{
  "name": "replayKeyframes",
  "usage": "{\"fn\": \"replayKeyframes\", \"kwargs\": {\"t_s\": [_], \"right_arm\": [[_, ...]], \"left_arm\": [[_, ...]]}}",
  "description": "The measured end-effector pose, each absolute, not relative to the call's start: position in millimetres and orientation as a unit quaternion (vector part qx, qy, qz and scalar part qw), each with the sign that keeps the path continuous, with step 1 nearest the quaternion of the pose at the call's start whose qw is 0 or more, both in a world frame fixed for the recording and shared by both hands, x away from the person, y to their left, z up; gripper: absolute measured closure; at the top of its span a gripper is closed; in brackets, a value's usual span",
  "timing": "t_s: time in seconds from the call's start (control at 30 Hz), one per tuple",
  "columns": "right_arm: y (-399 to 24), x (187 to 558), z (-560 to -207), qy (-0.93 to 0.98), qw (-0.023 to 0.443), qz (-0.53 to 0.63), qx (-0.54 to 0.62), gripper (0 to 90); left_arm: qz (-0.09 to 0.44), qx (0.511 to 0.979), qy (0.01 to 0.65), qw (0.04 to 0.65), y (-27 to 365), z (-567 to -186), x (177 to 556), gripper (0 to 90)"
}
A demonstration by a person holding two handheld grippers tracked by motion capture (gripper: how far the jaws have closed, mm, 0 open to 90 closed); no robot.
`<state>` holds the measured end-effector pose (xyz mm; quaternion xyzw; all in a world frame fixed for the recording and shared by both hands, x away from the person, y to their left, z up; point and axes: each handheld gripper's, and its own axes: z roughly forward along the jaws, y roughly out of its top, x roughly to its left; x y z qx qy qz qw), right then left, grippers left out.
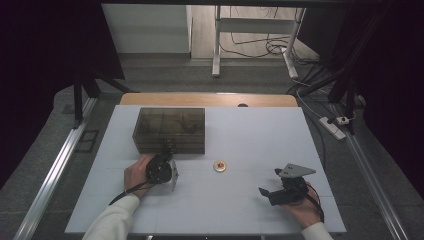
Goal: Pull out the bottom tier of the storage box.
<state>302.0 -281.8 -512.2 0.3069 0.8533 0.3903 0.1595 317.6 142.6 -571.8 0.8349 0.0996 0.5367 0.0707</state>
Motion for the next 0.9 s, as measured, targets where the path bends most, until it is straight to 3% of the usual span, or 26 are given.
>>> {"fn": "replayKeyframes", "kwargs": {"t_s": [0.9], "right_arm": [[-282.0,302.0,-512.3,0.853,0.159,0.390,0.308,6.5]], "left_arm": [[0.549,0.829,0.084,0.065,140.9,-574.1,316.6,79.7]]}}
